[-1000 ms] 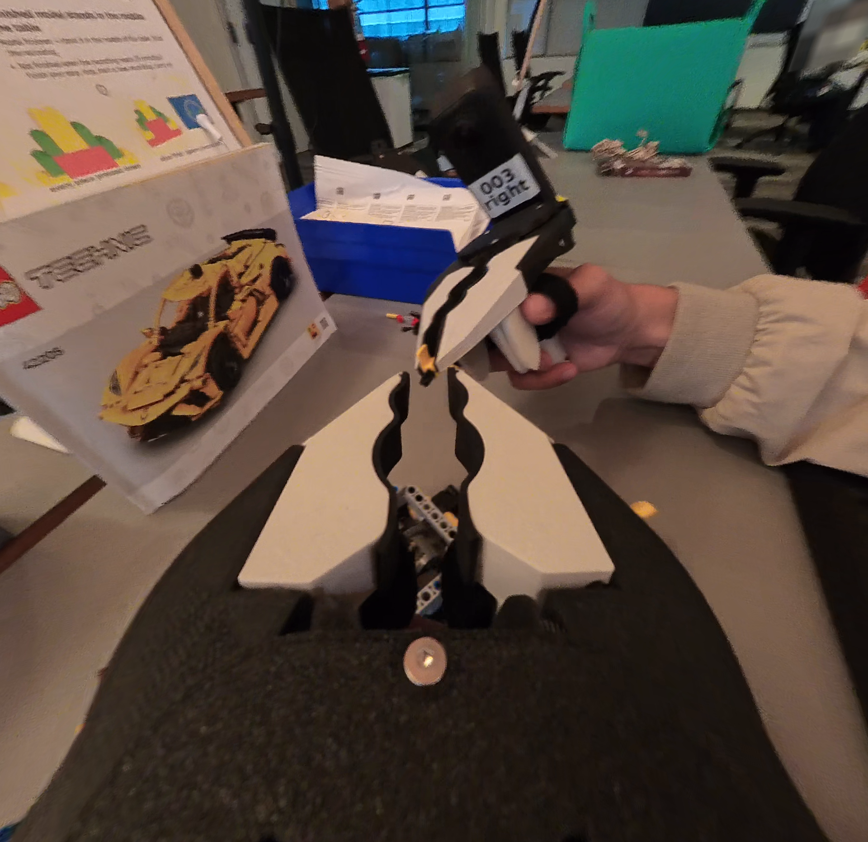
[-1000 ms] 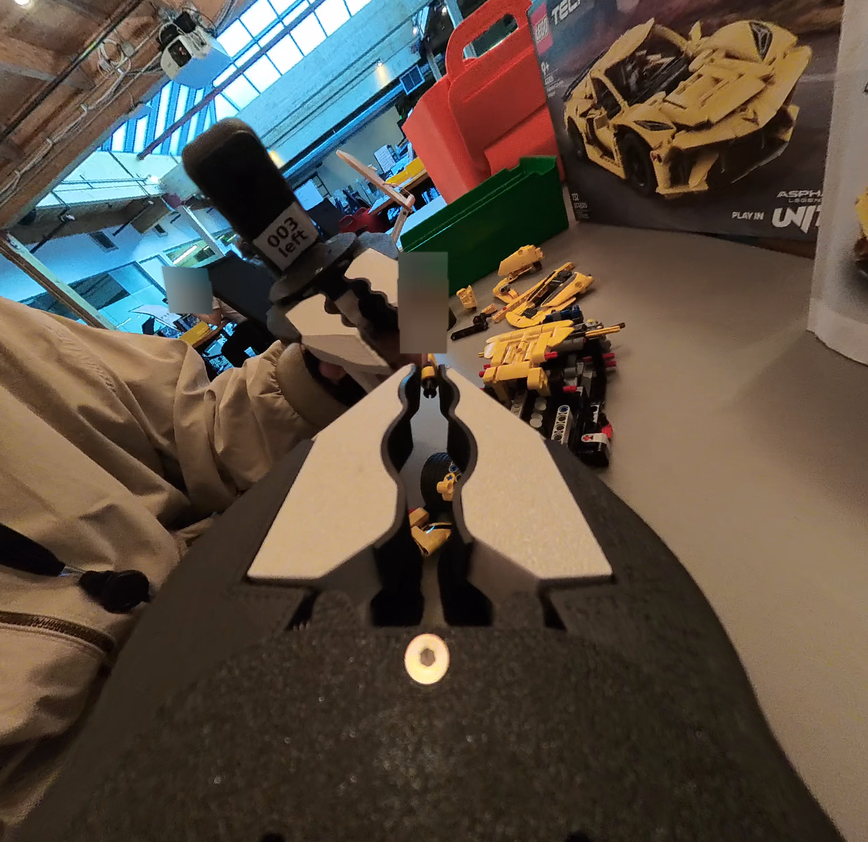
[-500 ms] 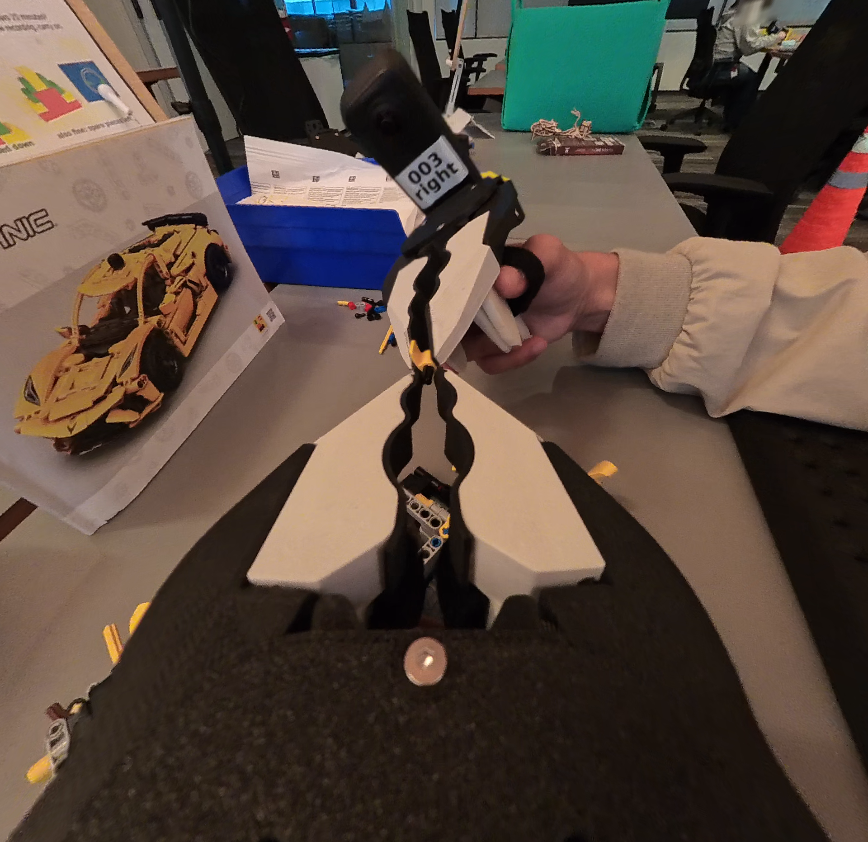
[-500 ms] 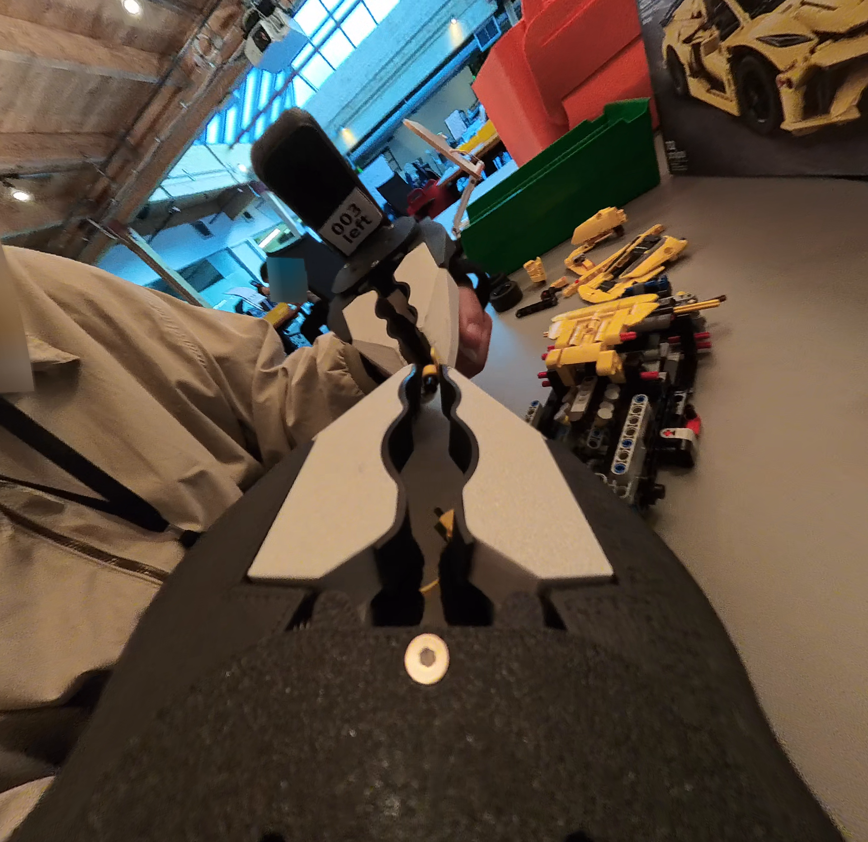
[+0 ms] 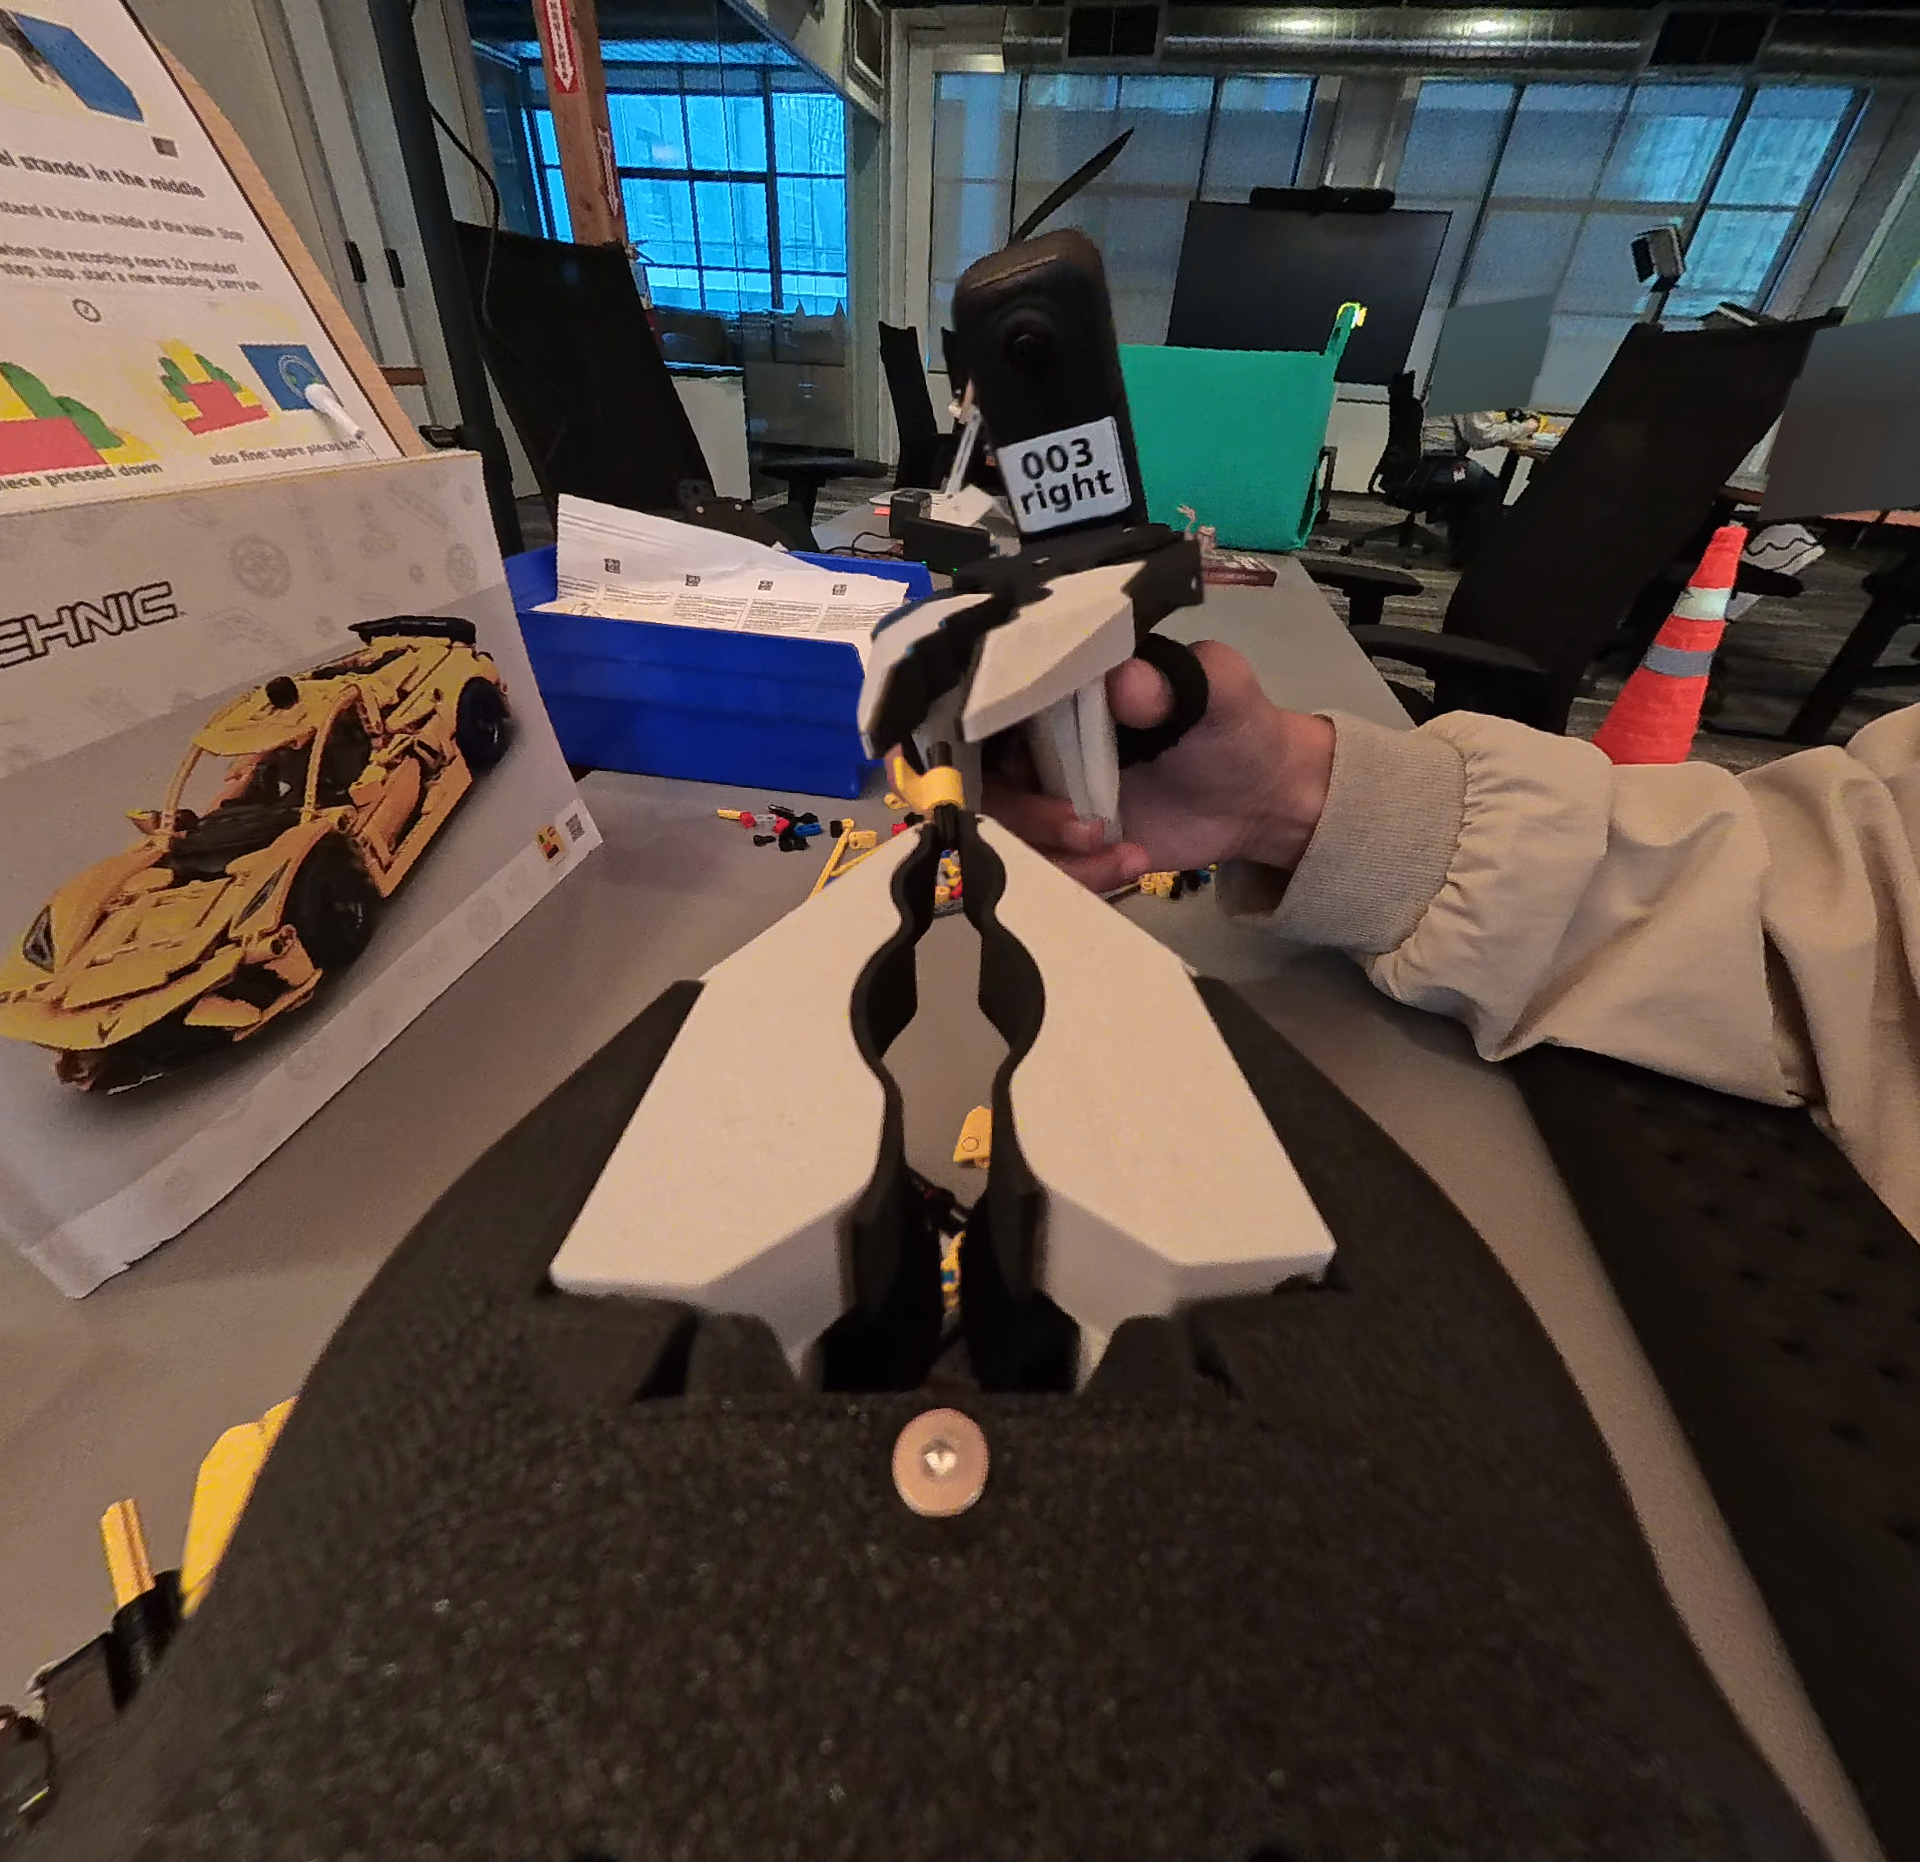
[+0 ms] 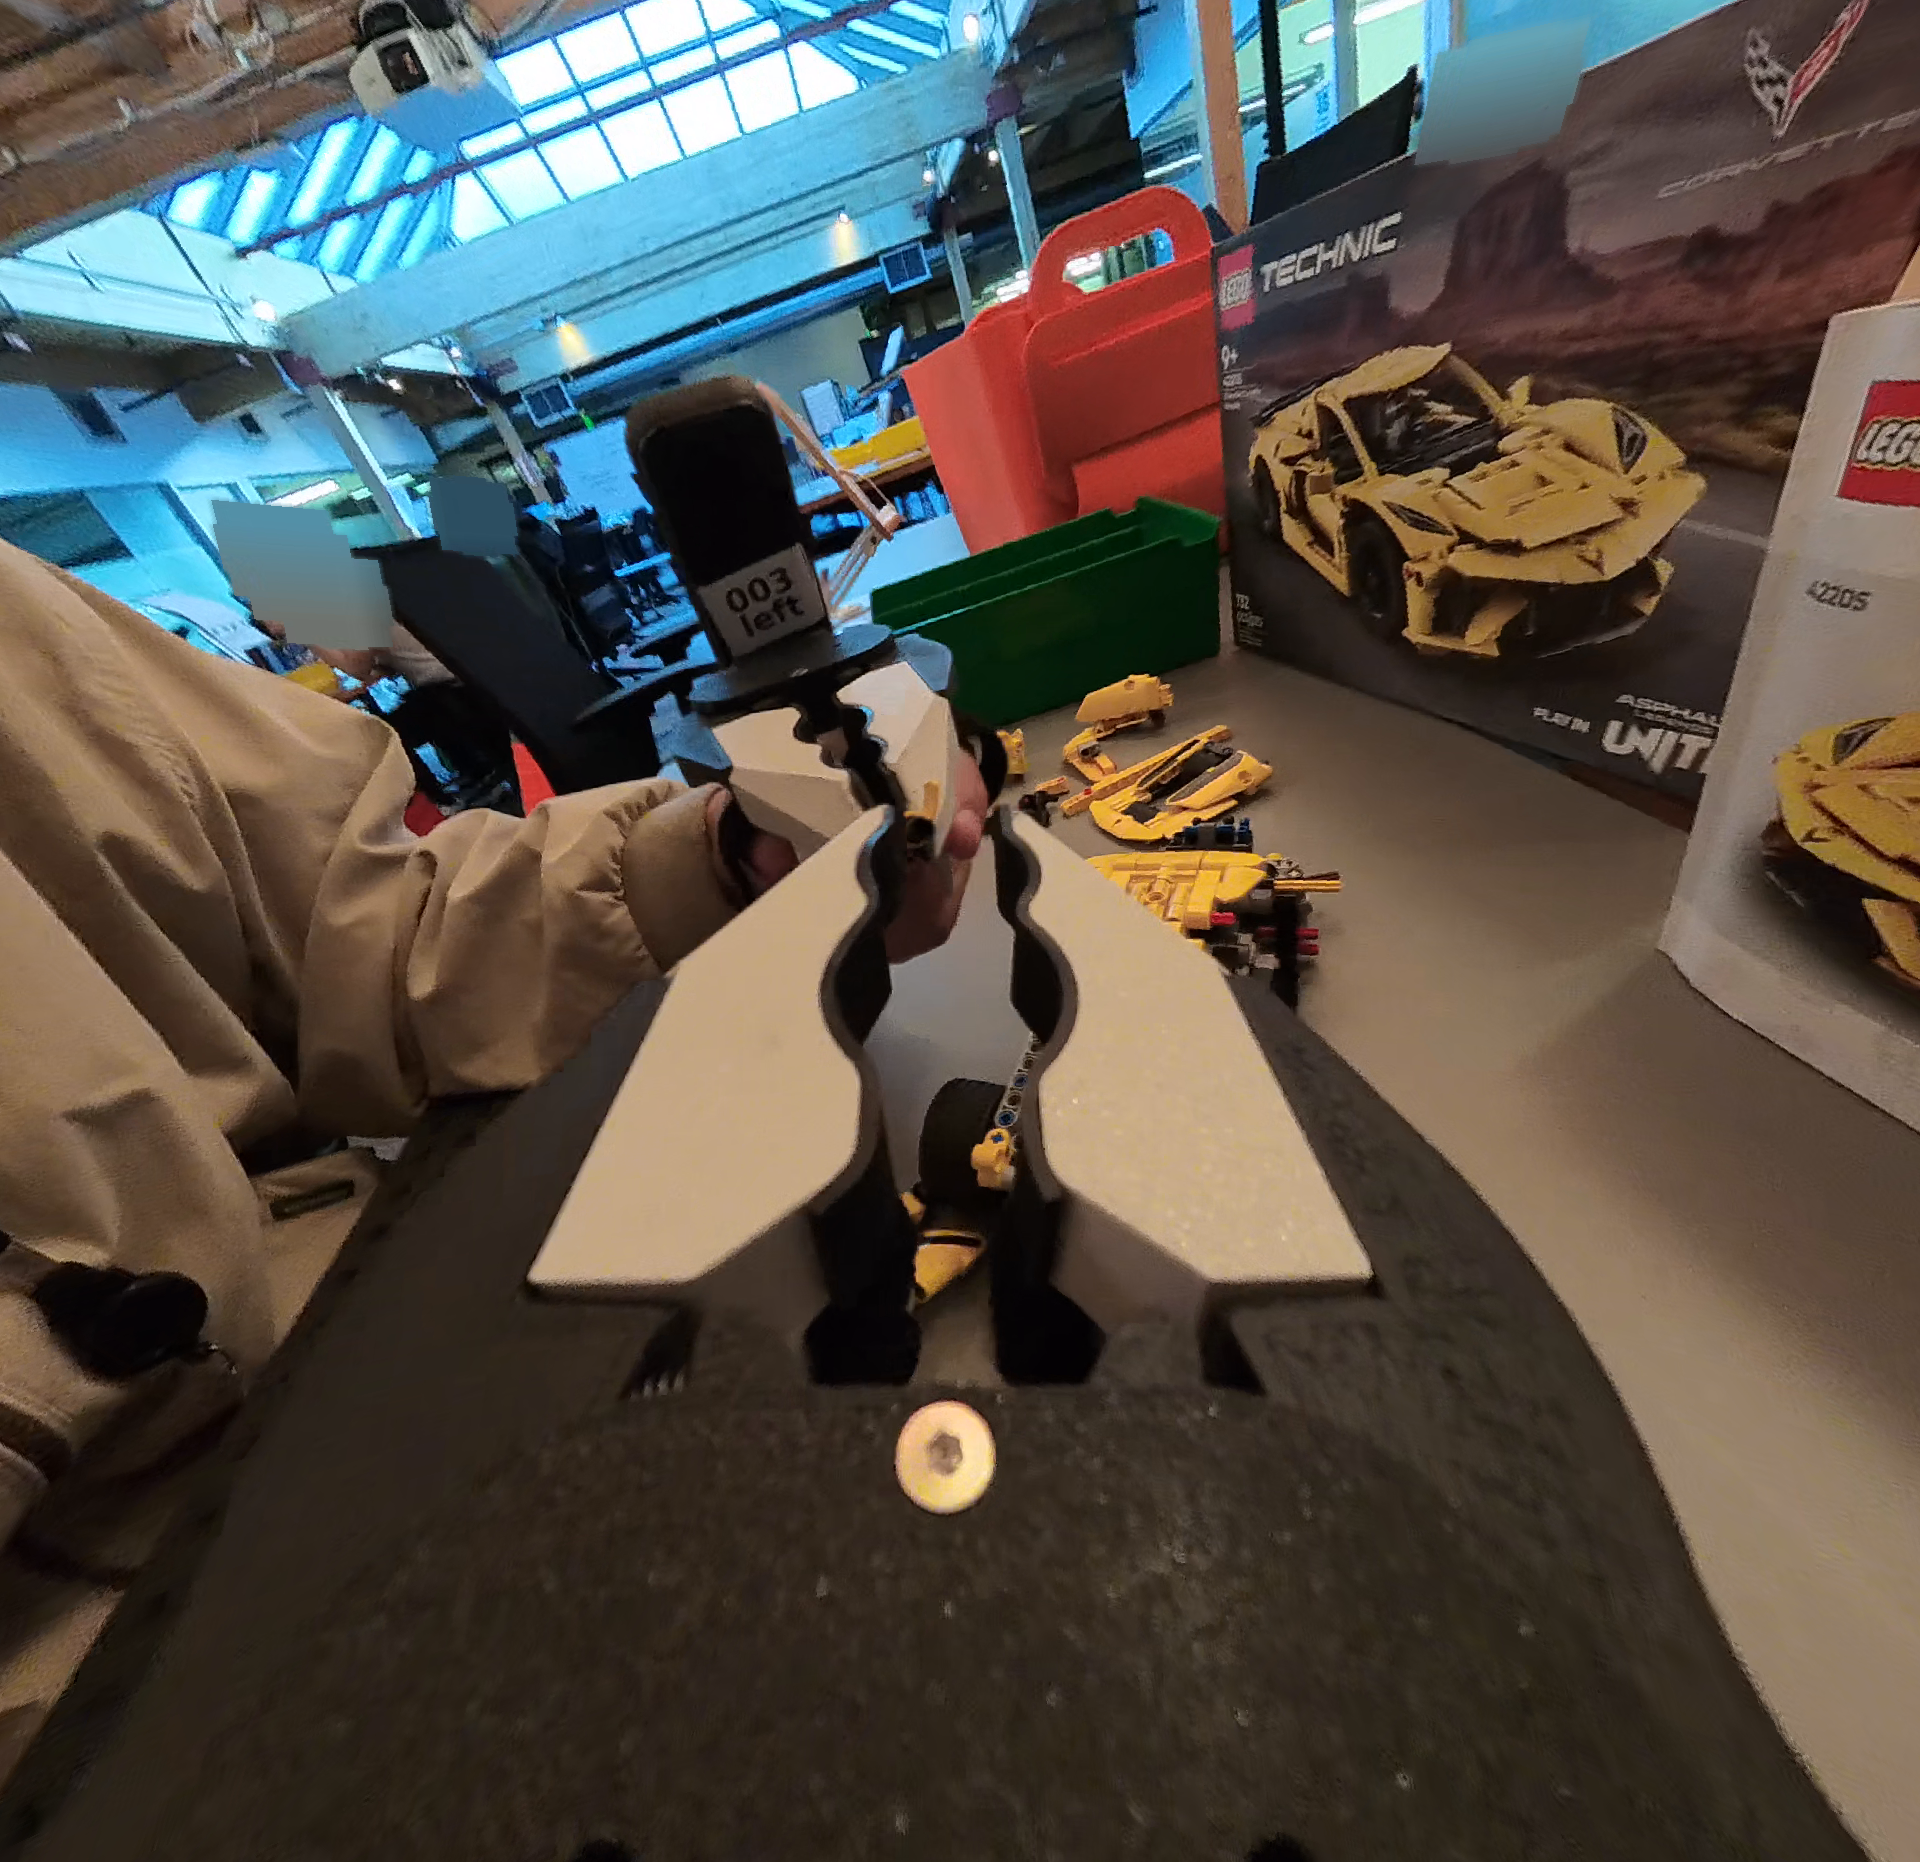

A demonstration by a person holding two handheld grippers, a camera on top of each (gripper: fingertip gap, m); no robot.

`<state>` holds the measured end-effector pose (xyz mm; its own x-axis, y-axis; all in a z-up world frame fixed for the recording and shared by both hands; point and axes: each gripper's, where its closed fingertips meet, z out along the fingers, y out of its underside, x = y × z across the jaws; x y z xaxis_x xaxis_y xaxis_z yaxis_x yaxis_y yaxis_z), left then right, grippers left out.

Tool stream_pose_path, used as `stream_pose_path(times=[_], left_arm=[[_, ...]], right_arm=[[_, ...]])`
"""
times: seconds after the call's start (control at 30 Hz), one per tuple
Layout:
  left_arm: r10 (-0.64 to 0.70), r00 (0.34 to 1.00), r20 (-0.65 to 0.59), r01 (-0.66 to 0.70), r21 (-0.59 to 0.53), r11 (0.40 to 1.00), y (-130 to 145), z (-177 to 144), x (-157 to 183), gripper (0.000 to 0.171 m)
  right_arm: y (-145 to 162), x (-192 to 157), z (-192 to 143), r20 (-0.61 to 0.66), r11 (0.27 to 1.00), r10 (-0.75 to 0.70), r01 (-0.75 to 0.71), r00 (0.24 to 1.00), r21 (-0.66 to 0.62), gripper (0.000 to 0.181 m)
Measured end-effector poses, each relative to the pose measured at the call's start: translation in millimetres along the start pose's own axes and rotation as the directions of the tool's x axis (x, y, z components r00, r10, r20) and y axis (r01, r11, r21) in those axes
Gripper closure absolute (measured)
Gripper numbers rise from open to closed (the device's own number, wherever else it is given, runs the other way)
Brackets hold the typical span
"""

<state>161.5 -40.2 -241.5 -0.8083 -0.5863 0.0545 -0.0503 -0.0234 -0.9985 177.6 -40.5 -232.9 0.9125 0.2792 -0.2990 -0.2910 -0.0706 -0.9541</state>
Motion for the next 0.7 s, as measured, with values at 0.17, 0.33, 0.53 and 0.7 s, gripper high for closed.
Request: stream_pose_path(times=[0.17, 0.33, 0.53, 0.7], left_arm=[[0.008, 1.0, -0.001, -0.008, -0.017, 1.0, 3.8, 2.5, 1.6, 0.169], [0.006, 1.0, -0.009, -0.006, -0.017, 1.0, 3.2, 1.5, 2.2, 0.169], [0.02, 1.0, -0.01, -0.021, -0.03, 0.999, 3.7, 0.3, 2.5, 0.169], [0.027, 0.999, -0.019, -0.028, -0.041, 0.999, 5.2, 0.2, 4.2, 0.169]], right_arm=[[9.0, -8.4, 3.6, 0.084, 0.998, 0.049, -0.046, 0.995, -0.037, 0.172], [14.7, -10.4, 9.5, 0.089, 0.998, 0.038, -0.033, 0.995, -0.061, 0.176], [11.6, -11.1, 7.3, 0.115, 0.997, 0.072, -0.067, 0.991, -0.04, 0.174], [11.2, -11.6, 7.0, 0.118, 0.997, 0.074, -0.07, 0.99, -0.038, 0.176]])
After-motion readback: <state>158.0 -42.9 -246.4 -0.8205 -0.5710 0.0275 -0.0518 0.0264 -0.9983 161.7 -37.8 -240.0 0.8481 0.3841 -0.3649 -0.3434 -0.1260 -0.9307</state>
